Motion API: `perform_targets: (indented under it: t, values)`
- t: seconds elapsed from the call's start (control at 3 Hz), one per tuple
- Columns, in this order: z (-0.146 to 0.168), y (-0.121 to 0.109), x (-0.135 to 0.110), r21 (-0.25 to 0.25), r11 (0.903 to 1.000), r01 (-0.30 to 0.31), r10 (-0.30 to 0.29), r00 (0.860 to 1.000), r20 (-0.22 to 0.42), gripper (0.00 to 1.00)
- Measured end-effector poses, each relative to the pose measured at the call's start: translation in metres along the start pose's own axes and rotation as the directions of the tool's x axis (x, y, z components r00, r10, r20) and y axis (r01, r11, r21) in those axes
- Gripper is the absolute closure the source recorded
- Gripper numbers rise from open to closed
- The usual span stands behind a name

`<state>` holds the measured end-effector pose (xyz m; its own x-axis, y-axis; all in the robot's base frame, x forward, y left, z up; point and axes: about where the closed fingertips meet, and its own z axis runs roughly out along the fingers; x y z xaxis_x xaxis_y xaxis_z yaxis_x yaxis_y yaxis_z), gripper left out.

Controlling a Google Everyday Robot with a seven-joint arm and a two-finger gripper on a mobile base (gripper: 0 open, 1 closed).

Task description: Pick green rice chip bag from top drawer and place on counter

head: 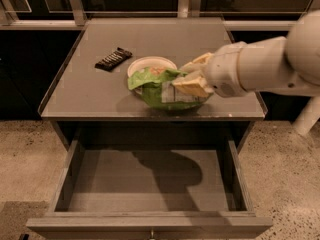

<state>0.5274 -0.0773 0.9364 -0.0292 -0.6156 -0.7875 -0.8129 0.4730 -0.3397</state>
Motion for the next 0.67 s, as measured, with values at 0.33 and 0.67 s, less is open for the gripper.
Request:
perform_targets:
  t: [0.33,0.67]
  values:
    - [0.0381,-0.0352,-0.0116,0.0,1.0,0.005,-0.005,1.0,-0.024,1.0]
    - [0.0466,-0.0328,-0.0213,-0.011,0.9997,0.021,-0.022,1.0,-0.021,0.81]
